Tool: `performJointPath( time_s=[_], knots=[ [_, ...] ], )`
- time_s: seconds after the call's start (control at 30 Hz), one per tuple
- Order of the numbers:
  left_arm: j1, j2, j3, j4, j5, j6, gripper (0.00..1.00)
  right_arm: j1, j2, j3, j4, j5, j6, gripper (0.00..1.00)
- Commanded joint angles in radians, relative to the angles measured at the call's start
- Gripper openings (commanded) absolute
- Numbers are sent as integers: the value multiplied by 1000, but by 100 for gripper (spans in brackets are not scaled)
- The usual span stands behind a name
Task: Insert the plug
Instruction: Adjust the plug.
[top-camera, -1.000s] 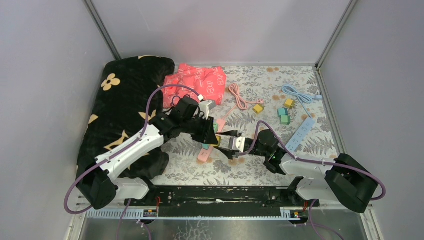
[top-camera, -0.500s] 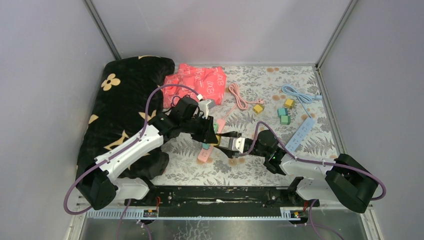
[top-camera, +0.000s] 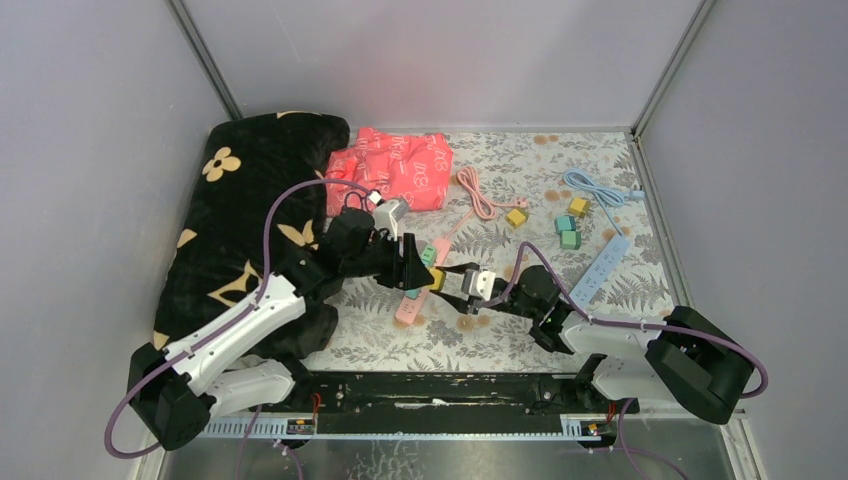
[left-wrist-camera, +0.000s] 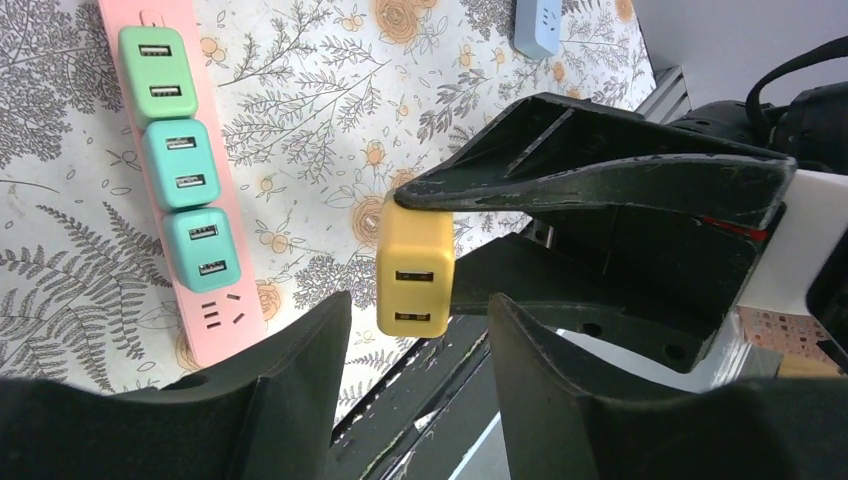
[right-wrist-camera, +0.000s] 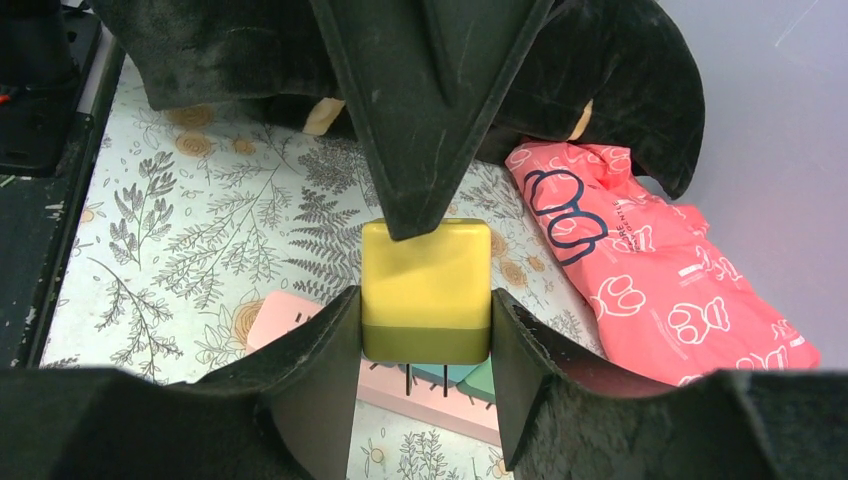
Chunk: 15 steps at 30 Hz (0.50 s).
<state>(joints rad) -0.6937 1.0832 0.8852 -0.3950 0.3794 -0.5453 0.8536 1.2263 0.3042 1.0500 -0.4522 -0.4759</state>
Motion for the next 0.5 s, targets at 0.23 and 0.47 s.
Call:
performJointPath(
  time_s=[0.23,0.47],
  knots=[
    [3,11,-56,188,-18,-84,60,1,-2,-7,154,47,51,19],
    [4,33,-66,229,6,-115,48,2,12,-11,178,67,53,19]
  ],
)
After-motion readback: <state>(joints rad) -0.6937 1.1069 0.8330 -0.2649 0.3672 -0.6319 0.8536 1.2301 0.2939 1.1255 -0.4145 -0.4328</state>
